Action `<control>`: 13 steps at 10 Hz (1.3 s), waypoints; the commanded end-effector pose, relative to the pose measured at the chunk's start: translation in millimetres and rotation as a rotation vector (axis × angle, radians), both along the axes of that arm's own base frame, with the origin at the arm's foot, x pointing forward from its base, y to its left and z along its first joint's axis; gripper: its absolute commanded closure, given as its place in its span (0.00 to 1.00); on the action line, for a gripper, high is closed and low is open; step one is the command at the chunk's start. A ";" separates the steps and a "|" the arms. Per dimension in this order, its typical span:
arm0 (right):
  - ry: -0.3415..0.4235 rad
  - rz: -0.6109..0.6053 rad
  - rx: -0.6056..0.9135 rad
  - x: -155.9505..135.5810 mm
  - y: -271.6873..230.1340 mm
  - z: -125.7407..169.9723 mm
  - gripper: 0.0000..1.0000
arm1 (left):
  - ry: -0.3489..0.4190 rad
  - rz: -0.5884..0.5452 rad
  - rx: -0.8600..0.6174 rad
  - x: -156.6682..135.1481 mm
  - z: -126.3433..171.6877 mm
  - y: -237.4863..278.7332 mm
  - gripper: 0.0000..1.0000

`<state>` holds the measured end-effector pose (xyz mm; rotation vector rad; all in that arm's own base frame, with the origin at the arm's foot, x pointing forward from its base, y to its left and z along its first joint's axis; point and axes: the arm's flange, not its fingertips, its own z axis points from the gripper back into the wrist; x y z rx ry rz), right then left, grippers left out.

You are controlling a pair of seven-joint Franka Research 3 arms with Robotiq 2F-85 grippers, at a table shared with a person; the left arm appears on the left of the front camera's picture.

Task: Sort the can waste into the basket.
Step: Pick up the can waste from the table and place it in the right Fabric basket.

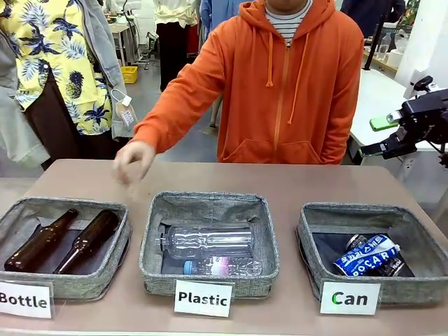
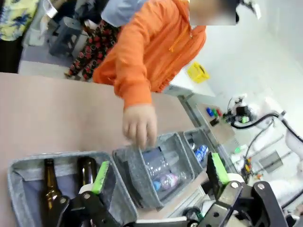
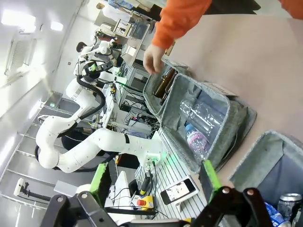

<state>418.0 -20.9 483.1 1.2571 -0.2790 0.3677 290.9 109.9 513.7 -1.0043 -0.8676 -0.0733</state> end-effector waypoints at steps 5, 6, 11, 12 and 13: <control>-0.009 -0.009 -0.007 -0.8 1.6 0.6 0.00 | 0.030 -0.515 0.107 105.5 -63.0 16.7 0.00; -0.009 -0.009 -0.007 -0.8 1.6 0.6 0.00 | 0.028 -0.305 0.089 54.6 -47.0 -27.1 0.00; -0.009 -0.009 -0.007 -0.8 1.6 0.6 0.00 | 0.028 -0.305 0.089 54.6 -47.0 -27.1 0.00; -0.009 -0.009 -0.007 -0.8 1.6 0.6 0.00 | 0.028 -0.305 0.089 54.6 -47.0 -27.1 0.00; -0.009 -0.009 -0.007 -0.8 1.6 0.6 0.00 | 0.028 -0.305 0.089 54.6 -47.0 -27.1 0.00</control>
